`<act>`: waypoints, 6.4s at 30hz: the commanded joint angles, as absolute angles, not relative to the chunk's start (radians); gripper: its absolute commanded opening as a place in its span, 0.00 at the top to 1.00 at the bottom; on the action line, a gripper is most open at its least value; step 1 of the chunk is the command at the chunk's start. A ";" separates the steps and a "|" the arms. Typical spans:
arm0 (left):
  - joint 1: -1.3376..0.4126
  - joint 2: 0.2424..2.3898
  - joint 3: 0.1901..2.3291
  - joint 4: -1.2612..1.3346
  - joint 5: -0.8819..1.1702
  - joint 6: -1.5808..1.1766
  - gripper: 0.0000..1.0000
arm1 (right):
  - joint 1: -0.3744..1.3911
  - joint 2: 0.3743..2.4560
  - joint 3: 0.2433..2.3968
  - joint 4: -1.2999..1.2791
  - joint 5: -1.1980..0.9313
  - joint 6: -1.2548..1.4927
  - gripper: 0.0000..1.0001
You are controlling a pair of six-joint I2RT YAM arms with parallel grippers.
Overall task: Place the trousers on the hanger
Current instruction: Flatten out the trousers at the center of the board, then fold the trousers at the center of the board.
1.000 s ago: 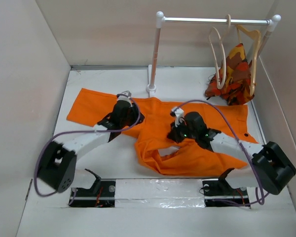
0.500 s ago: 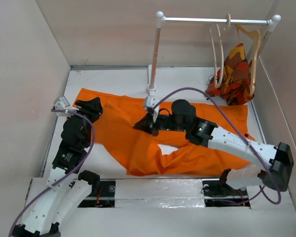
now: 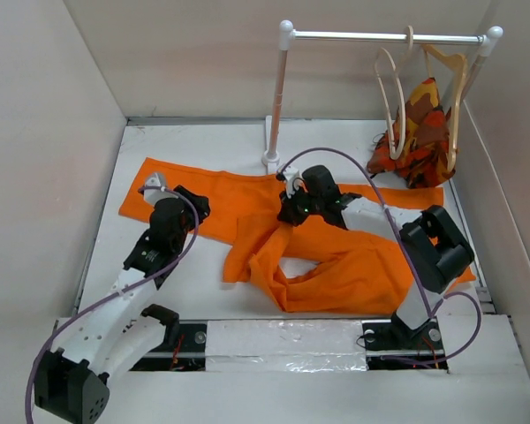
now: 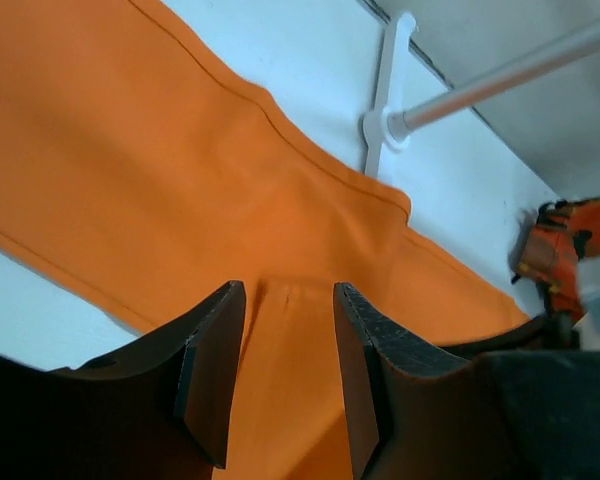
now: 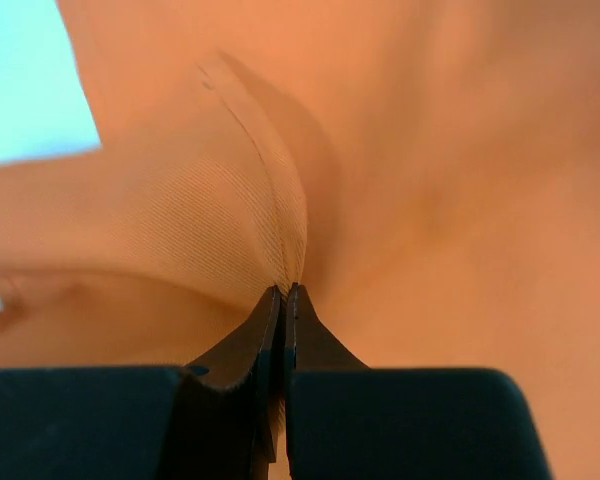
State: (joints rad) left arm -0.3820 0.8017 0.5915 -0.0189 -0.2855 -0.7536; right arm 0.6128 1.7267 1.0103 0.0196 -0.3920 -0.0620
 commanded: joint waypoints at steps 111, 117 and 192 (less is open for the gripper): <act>-0.583 0.112 0.940 -0.419 -0.726 -0.368 1.00 | -0.551 1.545 0.816 -0.083 -0.271 0.170 0.85; -0.583 0.092 0.922 -0.420 -0.744 -0.368 1.00 | -0.551 1.526 0.862 -0.016 -0.334 0.225 1.00; -0.632 0.130 0.979 -0.344 -0.779 -0.336 1.00 | -0.471 0.978 0.853 -0.504 -0.067 0.118 0.28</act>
